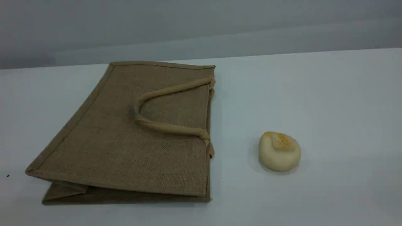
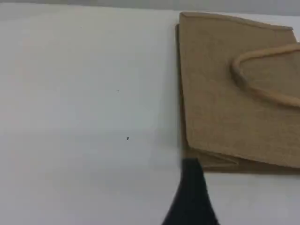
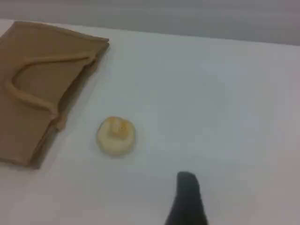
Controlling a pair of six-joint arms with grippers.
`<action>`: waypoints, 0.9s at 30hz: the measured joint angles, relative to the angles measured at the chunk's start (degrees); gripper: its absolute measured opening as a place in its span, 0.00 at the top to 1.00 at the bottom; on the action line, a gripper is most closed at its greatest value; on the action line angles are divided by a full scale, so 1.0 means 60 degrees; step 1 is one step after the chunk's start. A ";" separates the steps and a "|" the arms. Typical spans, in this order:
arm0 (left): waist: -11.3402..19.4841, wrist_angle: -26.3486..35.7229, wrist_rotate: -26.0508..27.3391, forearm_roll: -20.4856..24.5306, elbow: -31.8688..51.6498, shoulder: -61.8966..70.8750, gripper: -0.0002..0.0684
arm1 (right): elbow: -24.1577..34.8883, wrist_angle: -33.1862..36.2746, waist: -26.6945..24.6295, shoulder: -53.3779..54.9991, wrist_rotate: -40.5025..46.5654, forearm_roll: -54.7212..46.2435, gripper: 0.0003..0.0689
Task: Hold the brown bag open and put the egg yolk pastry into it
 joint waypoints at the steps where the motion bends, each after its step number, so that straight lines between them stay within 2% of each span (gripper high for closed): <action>1: 0.0000 0.0000 0.0000 0.0000 0.0000 0.0000 0.28 | 0.0000 0.0000 0.0000 0.0000 0.0000 0.0000 0.31; 19: 0.0000 0.0000 0.0000 0.0000 0.0000 0.0000 0.28 | 0.0000 0.0000 0.0000 0.0000 0.0000 0.0000 0.31; 27: 0.0000 0.0000 0.0000 0.0000 0.0000 0.0000 0.28 | 0.0000 -0.0052 0.0000 0.0000 0.0000 0.0665 0.31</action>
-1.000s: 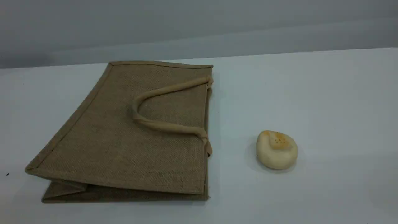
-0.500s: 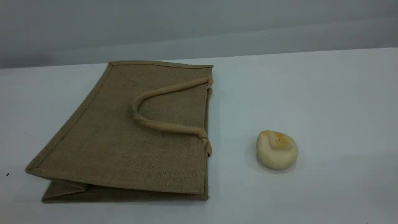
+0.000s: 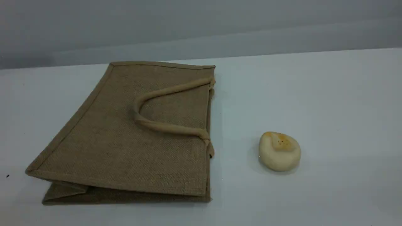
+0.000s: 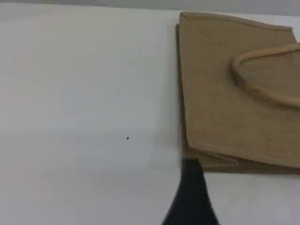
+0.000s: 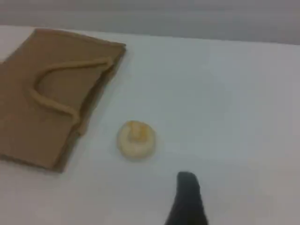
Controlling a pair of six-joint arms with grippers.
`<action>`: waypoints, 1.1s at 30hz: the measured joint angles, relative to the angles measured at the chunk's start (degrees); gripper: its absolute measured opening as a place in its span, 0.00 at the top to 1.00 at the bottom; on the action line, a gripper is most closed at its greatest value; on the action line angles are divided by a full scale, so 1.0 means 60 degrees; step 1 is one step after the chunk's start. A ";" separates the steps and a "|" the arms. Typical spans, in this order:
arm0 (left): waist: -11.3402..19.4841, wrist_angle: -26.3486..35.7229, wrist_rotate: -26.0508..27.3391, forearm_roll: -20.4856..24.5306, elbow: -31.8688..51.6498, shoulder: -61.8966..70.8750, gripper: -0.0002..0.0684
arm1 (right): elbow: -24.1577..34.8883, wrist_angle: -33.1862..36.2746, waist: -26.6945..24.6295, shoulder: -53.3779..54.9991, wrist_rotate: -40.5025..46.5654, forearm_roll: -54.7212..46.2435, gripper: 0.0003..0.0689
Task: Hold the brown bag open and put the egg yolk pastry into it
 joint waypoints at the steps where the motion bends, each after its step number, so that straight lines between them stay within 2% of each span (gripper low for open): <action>1: 0.0000 0.0000 0.0000 0.0000 0.0000 0.0000 0.28 | 0.0000 0.0000 0.0000 0.0000 0.0000 0.0008 0.31; 4: 0.0000 -0.0011 0.0000 0.0000 -0.0046 0.0003 0.28 | -0.0022 -0.0059 0.0000 0.0000 0.0000 -0.0011 0.31; 8: 0.0000 -0.0552 0.0000 0.0013 -0.0346 0.0442 0.28 | -0.0148 -0.0272 0.0000 0.0069 -0.0243 0.0267 0.31; 12: 0.0000 -0.1386 0.0225 0.0251 -0.0755 0.1408 0.28 | -0.0296 -0.1048 -0.0003 0.0897 -0.0766 0.0704 0.31; 18: 0.0000 -0.2574 0.0846 0.0258 -0.1363 0.3372 0.28 | -0.0308 -0.2826 -0.0003 0.2600 -0.1996 0.1006 0.31; 28: 0.0000 -0.4488 0.0654 0.0219 -0.2120 0.7377 0.28 | -0.0327 -0.5252 0.0000 0.6097 -0.4491 0.3665 0.31; 33: 0.0000 -0.5383 -0.0150 -0.0067 -0.2407 0.9467 0.28 | -0.0819 -0.6048 0.0000 0.7873 -0.5529 0.5341 0.31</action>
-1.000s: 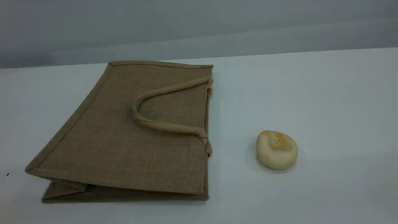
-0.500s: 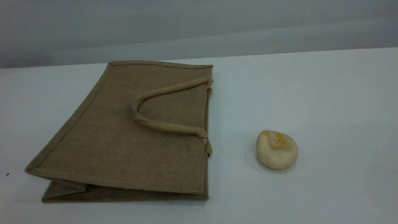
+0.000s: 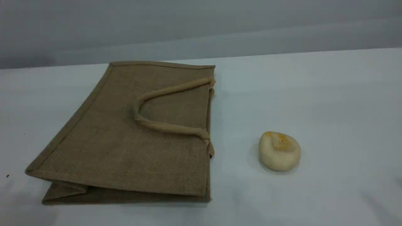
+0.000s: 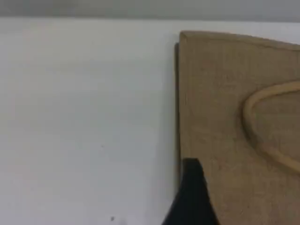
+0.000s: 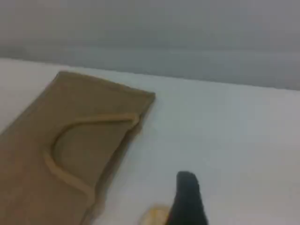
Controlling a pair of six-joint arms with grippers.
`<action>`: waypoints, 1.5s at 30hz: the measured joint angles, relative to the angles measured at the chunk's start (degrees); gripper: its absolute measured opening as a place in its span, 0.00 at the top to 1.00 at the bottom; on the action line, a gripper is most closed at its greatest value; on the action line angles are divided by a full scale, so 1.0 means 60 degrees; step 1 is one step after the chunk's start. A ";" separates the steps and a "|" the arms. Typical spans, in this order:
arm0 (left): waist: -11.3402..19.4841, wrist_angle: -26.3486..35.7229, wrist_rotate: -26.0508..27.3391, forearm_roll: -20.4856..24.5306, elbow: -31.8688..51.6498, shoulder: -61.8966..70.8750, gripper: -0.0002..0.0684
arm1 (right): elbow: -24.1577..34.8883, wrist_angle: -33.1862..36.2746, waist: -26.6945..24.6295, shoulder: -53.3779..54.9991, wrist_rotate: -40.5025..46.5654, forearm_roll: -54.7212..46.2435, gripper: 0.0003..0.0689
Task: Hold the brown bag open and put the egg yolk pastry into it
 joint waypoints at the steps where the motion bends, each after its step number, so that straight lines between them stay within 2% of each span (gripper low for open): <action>1: 0.0000 -0.0155 -0.0131 -0.0107 -0.0077 0.0441 0.28 | -0.0121 -0.0150 0.0000 0.0360 -0.0041 0.0240 0.31; 7: 0.0000 -0.0537 -0.0181 -0.0820 -0.0911 0.2801 0.28 | -0.1092 -0.0349 0.0000 0.2491 -0.0041 0.0668 0.31; 18: -0.0019 -0.0273 0.0033 -0.1913 -0.2920 0.6656 0.28 | -0.2268 -0.0522 0.0000 0.6110 -0.0109 0.1106 0.31; 25: -0.0652 -0.0040 0.1050 -0.3140 -0.4234 0.8635 0.28 | -0.2424 -0.0604 0.0000 0.7024 -0.0523 0.1468 0.31; 34: -0.1341 -0.0257 0.1050 -0.3113 -0.5274 1.0523 0.30 | -0.2426 -0.0572 0.0000 0.7015 -0.0598 0.1522 0.31; 45: -0.1576 -0.0271 0.0736 -0.3112 -0.6431 1.2152 0.30 | -0.2426 -0.0494 0.0000 0.7008 -0.0590 0.1688 0.31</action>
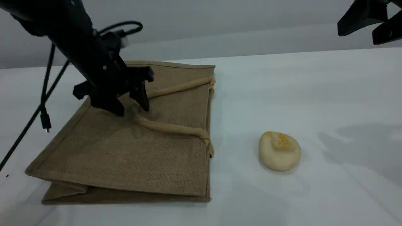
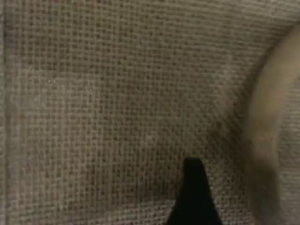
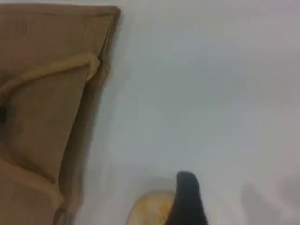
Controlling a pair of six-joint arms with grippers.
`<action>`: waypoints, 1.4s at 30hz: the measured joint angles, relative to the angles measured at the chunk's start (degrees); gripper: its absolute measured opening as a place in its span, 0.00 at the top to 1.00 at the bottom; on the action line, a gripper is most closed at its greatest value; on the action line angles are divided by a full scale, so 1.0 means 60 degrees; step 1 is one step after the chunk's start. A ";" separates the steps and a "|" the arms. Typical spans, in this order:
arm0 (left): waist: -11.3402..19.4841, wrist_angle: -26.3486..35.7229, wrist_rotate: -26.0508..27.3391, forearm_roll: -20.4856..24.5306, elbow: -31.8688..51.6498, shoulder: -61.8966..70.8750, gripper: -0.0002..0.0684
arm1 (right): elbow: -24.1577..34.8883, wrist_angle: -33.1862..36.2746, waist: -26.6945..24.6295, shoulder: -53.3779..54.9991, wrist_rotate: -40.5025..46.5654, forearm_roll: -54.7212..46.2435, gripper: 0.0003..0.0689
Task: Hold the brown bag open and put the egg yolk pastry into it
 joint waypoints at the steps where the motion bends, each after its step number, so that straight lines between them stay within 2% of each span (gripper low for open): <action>1: 0.0000 -0.0009 0.0000 0.0000 -0.0010 0.0074 0.31 | 0.0000 0.0011 0.0000 0.0000 0.0000 0.0012 0.31; 3: 0.0000 0.0001 -0.0081 0.0000 -0.0010 0.0129 0.33 | 0.0000 0.0011 0.0000 0.0000 0.0000 0.0011 0.31; 6: 0.0000 0.0018 -0.0081 0.0009 -0.0010 0.0129 0.43 | 0.0000 0.0011 0.0000 0.0000 0.0000 0.0022 0.31; 13: 0.0000 0.0036 -0.0092 0.0008 -0.0038 0.0049 0.87 | 0.0010 0.0066 0.0000 0.0000 0.0011 0.0022 0.31; 19: 0.0000 0.0827 0.0000 0.0027 -0.0864 -0.0412 0.87 | 0.0010 0.0503 0.0000 0.0085 0.0011 0.0032 0.31; 27: -0.0145 0.3413 0.0947 0.0062 -0.2958 -0.1053 0.87 | 0.0010 0.0813 0.0018 0.1372 -0.0248 0.0573 0.31; 36: -0.0334 0.6595 0.2242 0.0013 -0.5525 -0.1479 0.87 | 0.0010 0.0753 0.0679 0.2810 -0.2327 0.2505 0.31; 38: -0.0345 0.6997 0.2504 0.0003 -0.6111 -0.1479 0.87 | -0.0001 0.0684 0.0865 0.3106 -0.2854 0.3074 0.31; 42: -0.0408 0.7061 0.2595 -0.0321 -0.6682 -0.1561 0.87 | -0.0002 0.0664 0.0955 0.3654 -0.3946 0.4192 0.31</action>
